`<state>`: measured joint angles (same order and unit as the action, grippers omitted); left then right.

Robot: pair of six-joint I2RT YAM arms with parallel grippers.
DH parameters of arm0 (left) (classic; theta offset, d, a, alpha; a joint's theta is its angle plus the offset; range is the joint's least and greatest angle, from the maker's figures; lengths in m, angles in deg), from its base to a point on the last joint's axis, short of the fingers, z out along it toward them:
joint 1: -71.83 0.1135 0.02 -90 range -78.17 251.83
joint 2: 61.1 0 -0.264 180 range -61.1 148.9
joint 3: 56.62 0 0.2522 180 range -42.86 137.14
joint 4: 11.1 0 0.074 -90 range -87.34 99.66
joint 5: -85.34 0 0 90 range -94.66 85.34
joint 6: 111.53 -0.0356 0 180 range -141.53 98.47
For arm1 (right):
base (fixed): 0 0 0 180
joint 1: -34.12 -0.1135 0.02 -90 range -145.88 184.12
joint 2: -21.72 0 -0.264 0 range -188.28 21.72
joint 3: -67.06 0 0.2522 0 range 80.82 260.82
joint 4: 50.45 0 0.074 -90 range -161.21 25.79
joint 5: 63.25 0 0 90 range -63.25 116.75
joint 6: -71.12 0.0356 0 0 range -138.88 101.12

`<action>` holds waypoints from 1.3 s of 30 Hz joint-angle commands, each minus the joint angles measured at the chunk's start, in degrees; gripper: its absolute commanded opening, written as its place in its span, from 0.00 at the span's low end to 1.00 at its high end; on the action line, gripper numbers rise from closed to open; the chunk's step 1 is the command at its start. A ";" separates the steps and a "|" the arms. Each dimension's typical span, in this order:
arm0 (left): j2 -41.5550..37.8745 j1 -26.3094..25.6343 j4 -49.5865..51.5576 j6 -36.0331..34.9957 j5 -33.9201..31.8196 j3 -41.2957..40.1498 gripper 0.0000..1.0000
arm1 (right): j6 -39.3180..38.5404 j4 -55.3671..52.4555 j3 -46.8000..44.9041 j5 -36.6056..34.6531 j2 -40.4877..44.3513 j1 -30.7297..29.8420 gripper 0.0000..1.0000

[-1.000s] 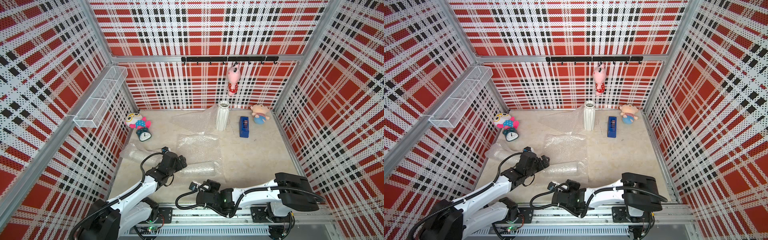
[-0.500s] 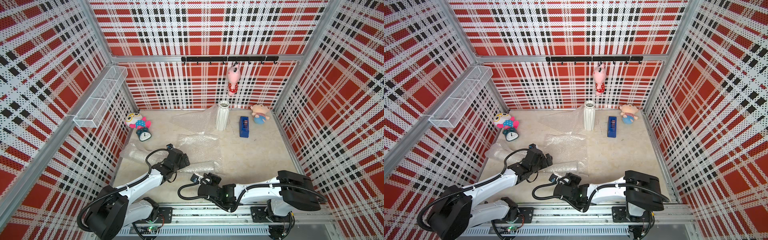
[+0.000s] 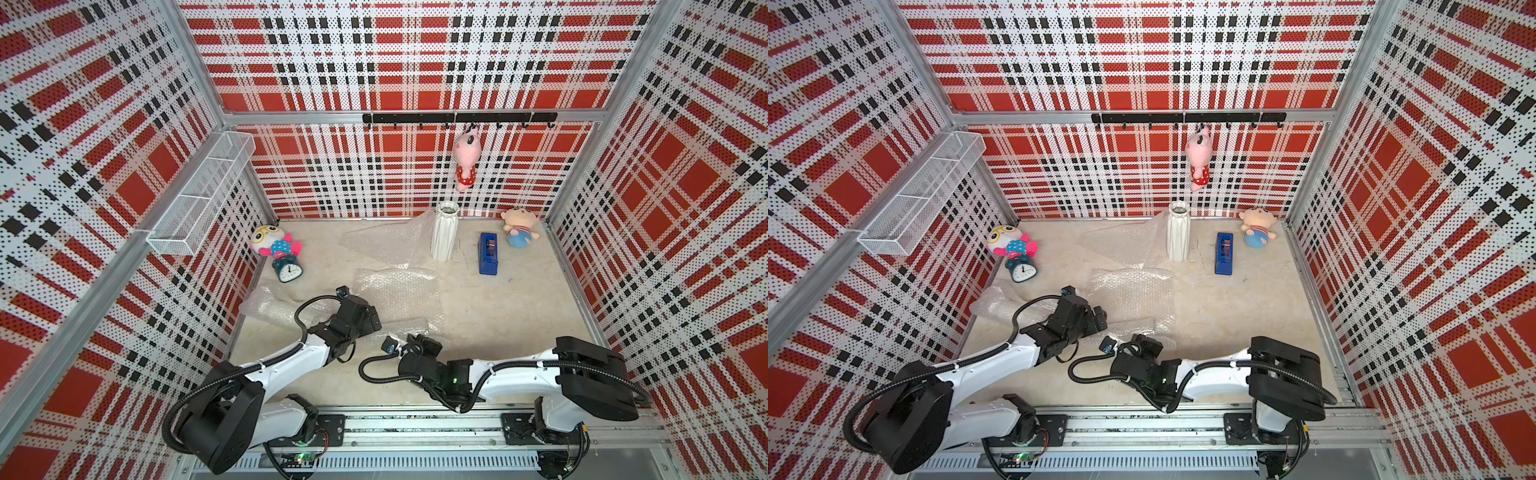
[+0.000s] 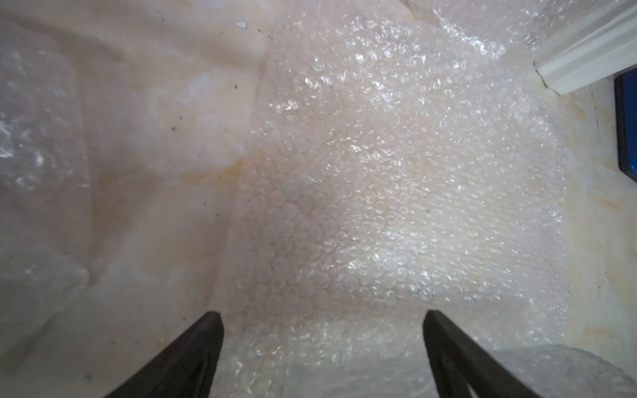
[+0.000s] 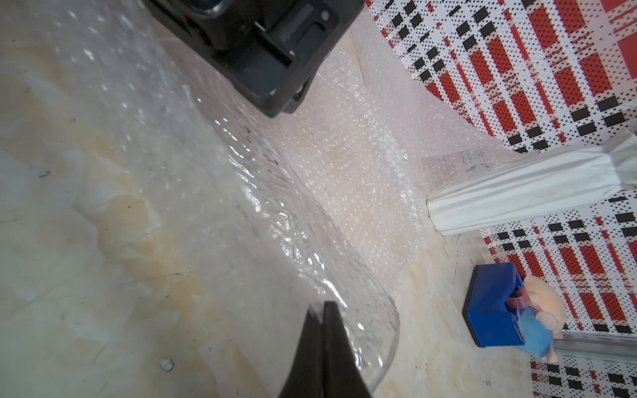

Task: Wrap vases in bubble wrap
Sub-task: Wrap the vase in bubble wrap.

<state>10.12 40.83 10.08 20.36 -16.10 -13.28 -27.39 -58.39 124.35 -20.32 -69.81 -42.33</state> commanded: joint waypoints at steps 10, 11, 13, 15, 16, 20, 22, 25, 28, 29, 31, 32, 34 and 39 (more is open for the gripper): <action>1.91 0.15 -2.41 -1.28 -0.46 1.84 0.91 | -6.85 6.64 -0.29 3.20 -2.58 4.70 0.22; 1.99 0.24 -2.50 -1.35 -0.37 1.80 0.90 | -7.26 7.04 -0.20 3.11 -2.90 4.97 0.23; 2.06 0.47 -2.58 -1.33 -0.40 1.79 0.90 | -8.11 7.85 -0.21 3.38 -3.25 5.48 0.25; 2.08 0.81 -2.61 -1.53 -0.21 1.79 0.89 | -8.81 8.59 -0.12 3.62 -3.63 6.07 0.28; 2.03 0.92 -2.67 -1.63 -0.16 1.79 0.89 | -9.17 8.80 -0.03 3.75 -3.81 6.37 0.30; 2.08 1.63 -2.63 -1.90 0.02 1.84 0.89 | -10.02 9.12 0.31 4.86 -4.75 7.81 0.33; 2.09 2.06 -2.82 -1.99 0.33 1.79 0.89 | -10.14 9.38 0.33 5.42 -5.18 8.52 0.34; 1.94 3.27 -2.61 -2.07 1.01 2.01 0.89 | -10.42 9.42 0.51 6.23 -6.19 9.78 0.36; 0.68 5.54 -1.18 -2.49 1.18 2.88 0.90 | -10.86 9.39 0.94 7.29 -7.29 10.75 0.37; -0.20 6.62 -0.20 -2.51 0.99 3.44 0.91 | -10.91 9.40 1.10 7.72 -7.75 11.05 0.38; -3.02 8.70 2.01 -2.45 0.35 4.44 0.93 | -10.91 9.12 1.53 8.52 -8.71 11.72 0.38; -4.88 9.59 3.35 -2.28 -0.75 5.00 0.94 | -10.83 8.83 1.77 8.73 -9.21 11.91 0.38; -9.39 9.95 5.94 -2.07 -3.96 6.16 0.95 | -10.65 8.51 1.96 9.24 -9.95 12.42 0.39; -18.12 6.04 12.02 1.01 -8.44 6.87 0.88 | -9.86 8.63 2.00 10.56 -10.67 13.21 0.39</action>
<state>-5.11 49.33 16.49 19.60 -20.76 -6.74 -36.92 -43.35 127.80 -13.46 -77.41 -29.63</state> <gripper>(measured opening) 0.890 0.388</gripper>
